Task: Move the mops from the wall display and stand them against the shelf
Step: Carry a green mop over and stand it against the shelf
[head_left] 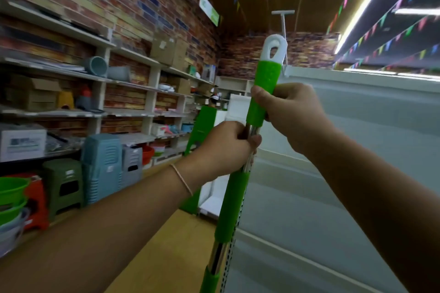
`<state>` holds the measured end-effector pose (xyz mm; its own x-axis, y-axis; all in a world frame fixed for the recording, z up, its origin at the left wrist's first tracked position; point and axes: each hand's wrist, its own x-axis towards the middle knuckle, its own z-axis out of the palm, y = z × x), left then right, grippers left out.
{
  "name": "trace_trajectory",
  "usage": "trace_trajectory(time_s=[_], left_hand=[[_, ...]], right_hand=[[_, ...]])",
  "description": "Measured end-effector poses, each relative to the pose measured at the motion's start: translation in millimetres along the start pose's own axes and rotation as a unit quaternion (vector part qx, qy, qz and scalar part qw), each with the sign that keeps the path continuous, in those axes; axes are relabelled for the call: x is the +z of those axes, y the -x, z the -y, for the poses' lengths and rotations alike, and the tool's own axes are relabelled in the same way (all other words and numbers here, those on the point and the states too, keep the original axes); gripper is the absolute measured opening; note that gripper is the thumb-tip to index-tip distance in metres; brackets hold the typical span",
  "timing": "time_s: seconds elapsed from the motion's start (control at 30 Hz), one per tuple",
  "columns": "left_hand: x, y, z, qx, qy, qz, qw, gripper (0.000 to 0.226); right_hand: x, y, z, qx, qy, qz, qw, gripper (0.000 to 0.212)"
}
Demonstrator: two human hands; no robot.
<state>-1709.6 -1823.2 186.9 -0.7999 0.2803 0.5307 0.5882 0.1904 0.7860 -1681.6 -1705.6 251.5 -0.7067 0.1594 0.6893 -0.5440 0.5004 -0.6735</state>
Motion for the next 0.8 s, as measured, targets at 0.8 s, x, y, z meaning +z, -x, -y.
trace_trajectory(time_s=[0.8], left_hand=[[8.1,-75.7,3.3,0.044,0.069,0.044,0.996,0.019]], right_hand=[[-3.2,-61.3,-6.3,0.030,0.052,-0.069,0.996,0.025]])
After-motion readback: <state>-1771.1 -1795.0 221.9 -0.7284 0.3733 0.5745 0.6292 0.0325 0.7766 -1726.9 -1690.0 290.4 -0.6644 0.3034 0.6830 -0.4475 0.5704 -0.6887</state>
